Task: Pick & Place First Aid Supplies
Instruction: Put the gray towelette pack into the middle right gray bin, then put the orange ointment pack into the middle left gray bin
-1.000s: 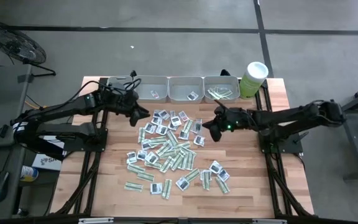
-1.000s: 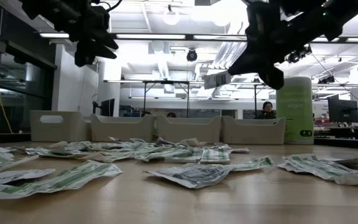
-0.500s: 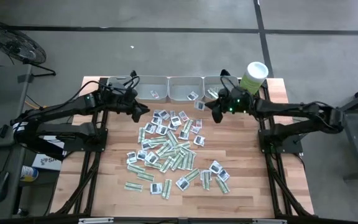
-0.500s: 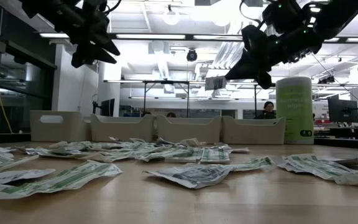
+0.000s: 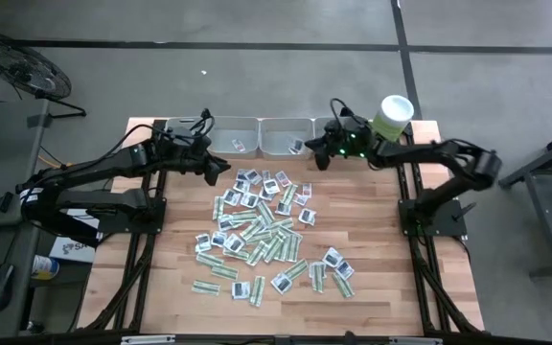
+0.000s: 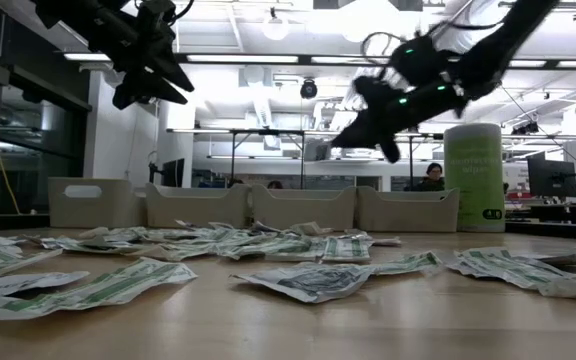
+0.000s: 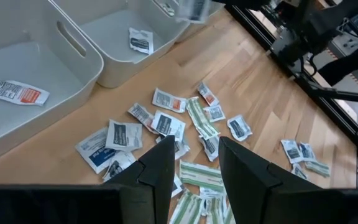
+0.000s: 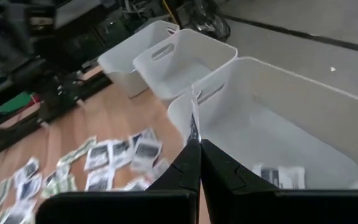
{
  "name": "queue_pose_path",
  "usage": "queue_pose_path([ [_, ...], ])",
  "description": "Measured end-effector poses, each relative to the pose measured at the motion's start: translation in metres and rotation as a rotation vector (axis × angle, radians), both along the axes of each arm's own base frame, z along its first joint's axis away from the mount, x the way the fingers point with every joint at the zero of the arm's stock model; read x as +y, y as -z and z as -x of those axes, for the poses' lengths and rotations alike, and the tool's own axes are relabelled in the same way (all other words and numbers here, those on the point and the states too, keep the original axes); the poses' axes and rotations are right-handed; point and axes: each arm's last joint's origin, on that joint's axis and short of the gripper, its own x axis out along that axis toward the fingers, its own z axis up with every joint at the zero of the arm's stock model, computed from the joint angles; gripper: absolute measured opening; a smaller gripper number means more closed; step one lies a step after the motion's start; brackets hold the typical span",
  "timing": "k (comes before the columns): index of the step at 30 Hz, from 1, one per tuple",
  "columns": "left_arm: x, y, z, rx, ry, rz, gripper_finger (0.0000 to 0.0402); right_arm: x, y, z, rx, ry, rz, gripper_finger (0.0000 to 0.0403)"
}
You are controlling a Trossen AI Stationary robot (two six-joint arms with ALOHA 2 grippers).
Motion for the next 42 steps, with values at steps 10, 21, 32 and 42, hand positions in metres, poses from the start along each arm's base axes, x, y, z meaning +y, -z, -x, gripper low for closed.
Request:
queue_pose_path([
  [10, 0.0, 0.0, 0.0, 0.001, -0.003, -0.001, 0.0124, -0.043, -0.002, -0.056, 0.195, 0.221, -0.17, 0.0],
  [21, 0.0, 0.0, 0.0, 0.008, -0.004, -0.011, 0.0124, -0.057, -0.013, -0.08, 0.326, 0.185, -0.216, 0.0001],
  [32, 0.0, 0.0, 0.0, 0.012, -0.006, -0.021, 0.0124, -0.052, -0.002, -0.074, 0.413, 0.174, -0.28, 0.0064],
  [42, 0.001, 0.001, 0.001, 0.017, -0.012, -0.028, 0.0124, -0.043, -0.024, -0.062, 0.41, 0.143, -0.316, 0.0135],
])
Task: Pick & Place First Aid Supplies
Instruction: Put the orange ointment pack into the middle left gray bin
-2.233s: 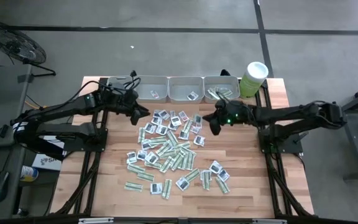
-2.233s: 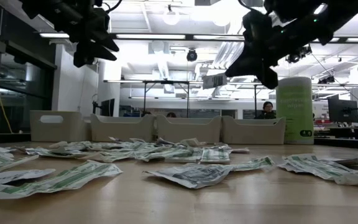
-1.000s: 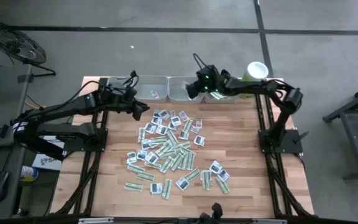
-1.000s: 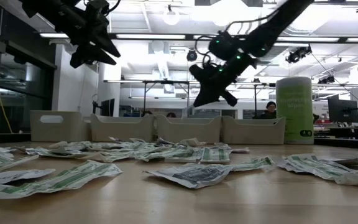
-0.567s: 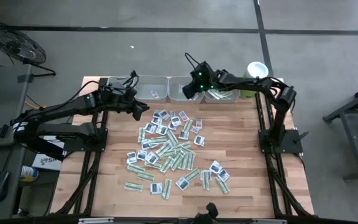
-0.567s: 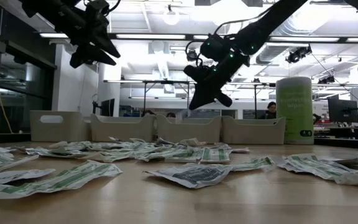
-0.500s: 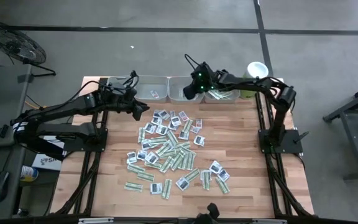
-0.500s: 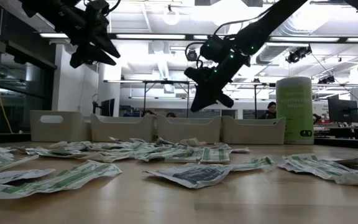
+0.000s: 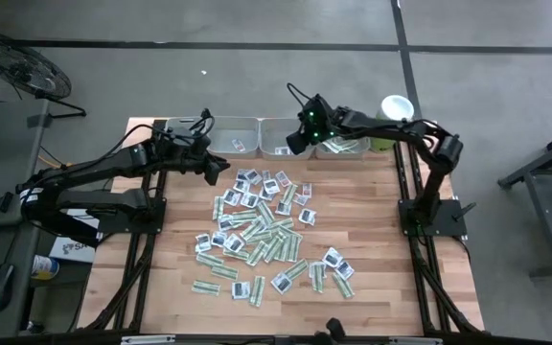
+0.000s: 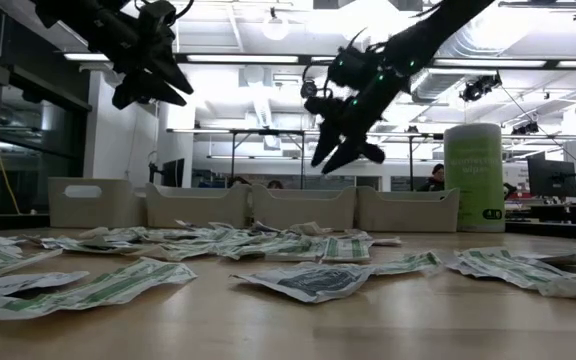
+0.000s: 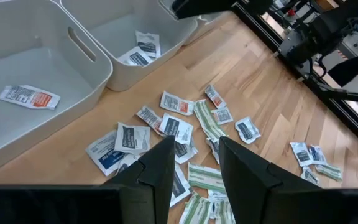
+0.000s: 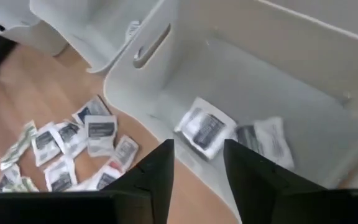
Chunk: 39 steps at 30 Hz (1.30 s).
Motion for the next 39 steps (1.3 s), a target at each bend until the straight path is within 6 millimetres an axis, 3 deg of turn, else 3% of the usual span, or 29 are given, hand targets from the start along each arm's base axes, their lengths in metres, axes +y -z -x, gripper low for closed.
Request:
queue_pose_path([
  [8, -0.003, 0.001, 0.0, 0.026, 0.144, -0.047, 0.0124, 0.034, -0.04, 0.028, 0.116, 0.05, -0.015, 0.0134],
  [11, -0.005, 0.004, 0.001, 0.049, 0.209, -0.054, 0.0124, 0.054, -0.043, 0.034, 0.209, 0.037, -0.03, 0.0134],
  [14, -0.006, 0.006, 0.003, 0.079, 0.249, -0.057, 0.0124, 0.077, -0.041, 0.03, 0.299, -0.083, 0.009, 0.0134],
  [19, -0.007, 0.007, 0.003, 0.09, 0.298, -0.093, 0.0124, 0.111, -0.026, 0.017, 0.401, -0.313, 0.158, 0.0134],
  [24, -0.007, 0.007, 0.003, 0.091, 0.329, -0.114, 0.0124, 0.129, -0.013, 0.013, 0.436, -0.408, 0.253, 0.0134],
  [39, -0.008, 0.008, 0.004, 0.105, 0.318, -0.085, 0.0124, 0.124, 0.041, 0.025, 0.323, -0.608, 0.286, 0.0133],
])
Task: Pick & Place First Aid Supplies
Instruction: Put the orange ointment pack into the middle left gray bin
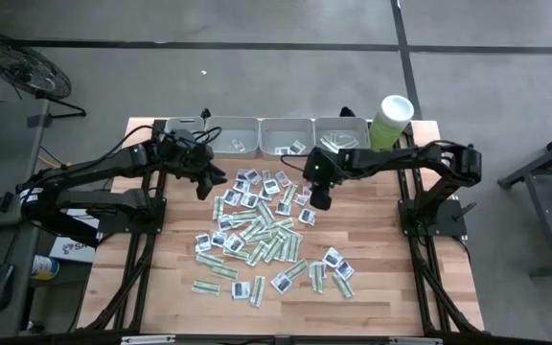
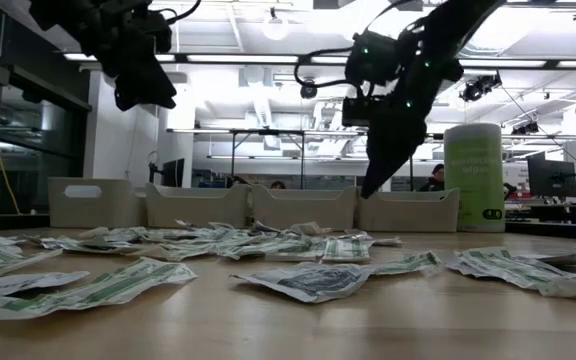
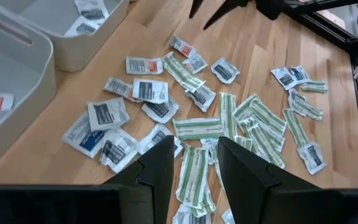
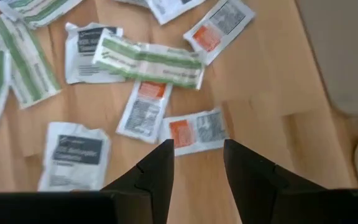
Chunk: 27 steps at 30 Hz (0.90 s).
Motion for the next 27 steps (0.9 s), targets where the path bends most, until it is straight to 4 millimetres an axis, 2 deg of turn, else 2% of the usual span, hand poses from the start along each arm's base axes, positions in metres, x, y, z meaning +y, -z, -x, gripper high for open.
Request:
queue_pose_path([
  [4, 0.0, 0.001, 0.0, 0.008, -0.004, 0.007, 0.0124, -0.006, 0.007, -0.001, -0.031, -0.043, 0.026, 0.0133],
  [20, 0.001, 0.001, 0.001, 0.014, -0.099, 0.038, 0.0124, -0.033, 0.046, -0.003, 0.054, -0.119, 0.027, 0.0133],
  [27, 0.002, 0.001, 0.001, 0.012, -0.117, 0.053, 0.0124, -0.035, 0.047, -0.002, 0.042, -0.18, 0.019, 0.0134],
])
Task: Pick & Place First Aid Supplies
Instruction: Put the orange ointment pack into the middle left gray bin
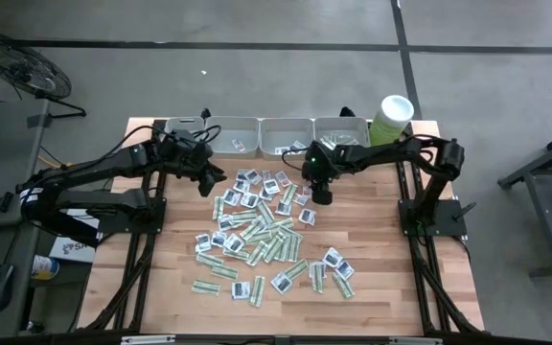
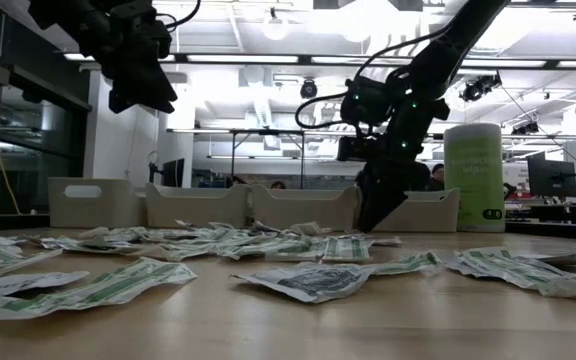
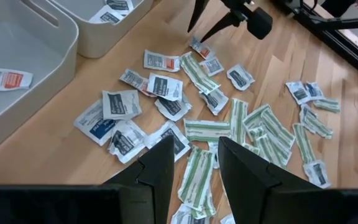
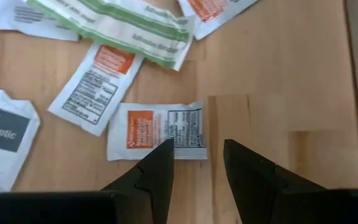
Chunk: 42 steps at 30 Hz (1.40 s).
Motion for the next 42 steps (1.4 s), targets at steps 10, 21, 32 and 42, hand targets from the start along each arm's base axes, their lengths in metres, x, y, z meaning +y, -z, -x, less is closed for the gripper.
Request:
queue_pose_path([
  [10, 0.0, 0.0, 0.0, 0.001, -0.01, 0.0, 0.0124, 0.0, 0.012, -0.003, 0.017, -0.037, -0.042, 0.0128],
  [21, 0.001, 0.0, 0.0, 0.002, -0.036, 0.007, 0.0124, -0.003, 0.015, -0.002, 0.026, 0.041, -0.076, 0.0043],
  [32, 0.001, 0.0, 0.0, -0.003, -0.038, 0.008, 0.0124, -0.005, 0.011, -0.001, 0.01, 0.176, -0.13, 0.0003],
  [42, 0.003, -0.007, -0.004, -0.082, -0.064, 0.01, 0.0124, 0.003, -0.03, 0.002, -0.131, 0.276, -0.163, 0.0001],
])
